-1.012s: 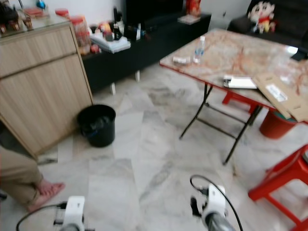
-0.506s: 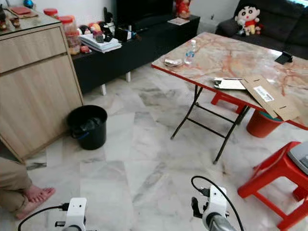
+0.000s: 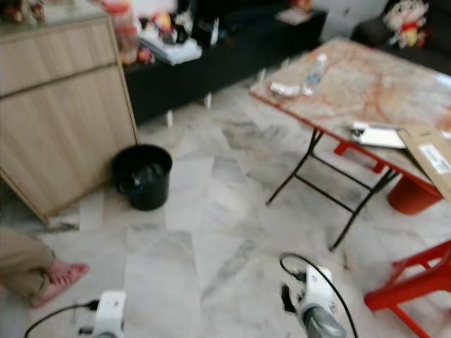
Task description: Picking trash to rubbish bin
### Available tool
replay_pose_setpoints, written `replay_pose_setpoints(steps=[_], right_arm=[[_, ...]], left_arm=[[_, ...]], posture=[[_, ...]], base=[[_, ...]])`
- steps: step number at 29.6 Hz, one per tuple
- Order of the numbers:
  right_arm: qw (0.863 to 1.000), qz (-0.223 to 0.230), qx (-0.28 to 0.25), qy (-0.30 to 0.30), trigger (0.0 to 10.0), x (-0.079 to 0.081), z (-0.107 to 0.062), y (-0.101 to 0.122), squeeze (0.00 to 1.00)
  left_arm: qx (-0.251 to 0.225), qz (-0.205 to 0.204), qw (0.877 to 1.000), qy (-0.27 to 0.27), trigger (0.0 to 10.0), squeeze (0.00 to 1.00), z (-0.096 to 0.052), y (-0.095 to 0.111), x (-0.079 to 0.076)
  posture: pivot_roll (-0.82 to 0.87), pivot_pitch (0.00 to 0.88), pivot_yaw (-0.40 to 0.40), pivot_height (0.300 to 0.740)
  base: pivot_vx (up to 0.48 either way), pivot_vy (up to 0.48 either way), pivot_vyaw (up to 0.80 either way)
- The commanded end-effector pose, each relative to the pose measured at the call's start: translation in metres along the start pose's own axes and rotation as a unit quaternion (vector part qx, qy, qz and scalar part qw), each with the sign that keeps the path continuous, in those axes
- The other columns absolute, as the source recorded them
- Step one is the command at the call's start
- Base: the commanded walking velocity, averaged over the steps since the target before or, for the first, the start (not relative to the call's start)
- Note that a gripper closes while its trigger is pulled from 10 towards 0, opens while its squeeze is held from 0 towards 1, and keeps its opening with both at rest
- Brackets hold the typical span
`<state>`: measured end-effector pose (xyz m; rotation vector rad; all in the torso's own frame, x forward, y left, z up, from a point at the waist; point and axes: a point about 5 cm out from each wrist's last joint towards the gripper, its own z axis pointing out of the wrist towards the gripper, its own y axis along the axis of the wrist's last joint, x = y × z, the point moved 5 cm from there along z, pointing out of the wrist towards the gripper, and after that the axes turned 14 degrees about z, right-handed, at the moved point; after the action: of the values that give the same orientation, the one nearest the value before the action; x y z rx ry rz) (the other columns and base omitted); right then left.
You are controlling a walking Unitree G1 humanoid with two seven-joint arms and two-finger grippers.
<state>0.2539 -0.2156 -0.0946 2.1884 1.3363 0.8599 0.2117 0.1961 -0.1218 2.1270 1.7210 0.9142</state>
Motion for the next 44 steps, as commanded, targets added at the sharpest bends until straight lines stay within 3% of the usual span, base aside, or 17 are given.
replay_pose_setpoints(steps=[1, 10, 19, 39, 44], right_arm=[[1.000, 0.008, 0.006, -0.025, 10.0, -0.0197, -0.0048, -0.0050, 0.00], [1.000, 0.000, 0.007, -0.026, 10.0, -0.0204, -0.0049, -0.0051, 0.00], [1.000, -0.003, 0.006, -0.024, 10.0, -0.0202, -0.0050, -0.0046, 0.00], [0.999, 0.009, 0.005, -0.032, 10.0, -0.0222, -0.0047, -0.0024, 0.00], [0.999, 0.011, 0.001, -0.032, 10.0, -0.0218, -0.0044, -0.0005, 0.00]], left_arm=[[-0.002, -0.001, 1.000, -0.013, 10.0, 0.00, -0.0007, 0.0038, -0.0115], [-0.002, 0.000, 1.000, -0.015, 10.0, 0.00, -0.0010, 0.0027, -0.0124], [-0.001, 0.002, 1.000, -0.015, 10.0, 0.00, -0.0010, 0.0021, -0.0122], [-0.002, 0.004, 1.000, -0.019, 10.0, 0.00, -0.0013, 0.0027, -0.0148], [-0.003, 0.003, 1.000, -0.017, 10.0, 0.00, -0.0009, 0.0039, -0.0137]], posture=[[0.00, 0.059, -0.099, 0.740], [0.00, 0.052, -0.094, 0.740], [0.00, 0.046, -0.092, 0.740], [0.01, 0.025, -0.091, 0.740], [0.01, 0.033, -0.098, 0.740]], base=[[0.360, 0.000, 0.00], [0.480, 0.000, 0.00], [0.480, 0.000, 0.74], [0.474, 0.000, 0.00], [0.455, 0.000, -0.67]])
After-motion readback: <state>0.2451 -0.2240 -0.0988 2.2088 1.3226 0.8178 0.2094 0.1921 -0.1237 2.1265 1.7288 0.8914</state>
